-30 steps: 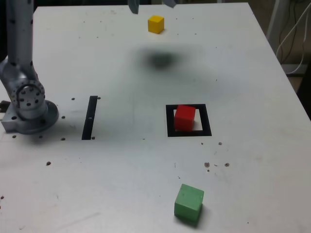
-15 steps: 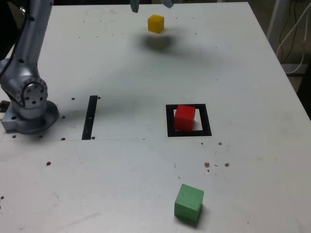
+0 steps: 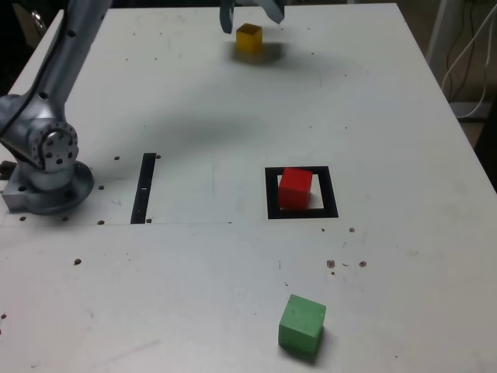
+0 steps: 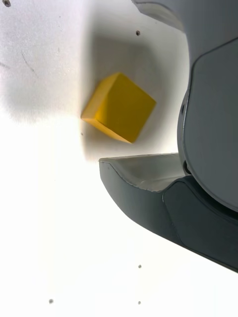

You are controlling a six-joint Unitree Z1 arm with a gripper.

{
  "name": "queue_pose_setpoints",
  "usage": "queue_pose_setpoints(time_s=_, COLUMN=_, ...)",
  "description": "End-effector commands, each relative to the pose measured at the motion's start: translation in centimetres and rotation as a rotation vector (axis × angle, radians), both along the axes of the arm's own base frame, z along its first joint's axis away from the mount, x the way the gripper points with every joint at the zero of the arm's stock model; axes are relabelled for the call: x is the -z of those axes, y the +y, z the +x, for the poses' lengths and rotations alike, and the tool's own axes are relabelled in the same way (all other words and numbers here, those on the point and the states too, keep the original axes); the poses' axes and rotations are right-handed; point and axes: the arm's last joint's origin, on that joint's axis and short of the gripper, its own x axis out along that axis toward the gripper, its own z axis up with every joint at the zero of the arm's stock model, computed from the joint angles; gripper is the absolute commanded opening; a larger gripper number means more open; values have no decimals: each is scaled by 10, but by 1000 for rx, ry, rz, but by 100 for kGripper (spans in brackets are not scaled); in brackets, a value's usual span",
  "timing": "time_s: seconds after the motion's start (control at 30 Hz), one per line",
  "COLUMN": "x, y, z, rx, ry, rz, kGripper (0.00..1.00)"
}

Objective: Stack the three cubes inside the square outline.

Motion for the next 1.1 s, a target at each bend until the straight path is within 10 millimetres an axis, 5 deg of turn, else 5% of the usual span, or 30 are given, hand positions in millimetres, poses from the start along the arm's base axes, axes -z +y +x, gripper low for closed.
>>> queue_pose_setpoints(time_s=0.0, x=4, y=4, z=2, rx=2, ry=7, rz=-6, kGripper=96)
queue_pose_setpoints(time_s=0.6, x=23, y=15, z=2, rx=-8, ry=34, rz=-56, kGripper=71)
queue_pose_setpoints(time_s=0.93, x=37, y=21, z=-3, rx=-53, ry=25, rz=-100, kGripper=68)
queue_pose_setpoints(time_s=1.07, x=35, y=21, z=-3, rx=-54, ry=18, rz=-97, kGripper=58)
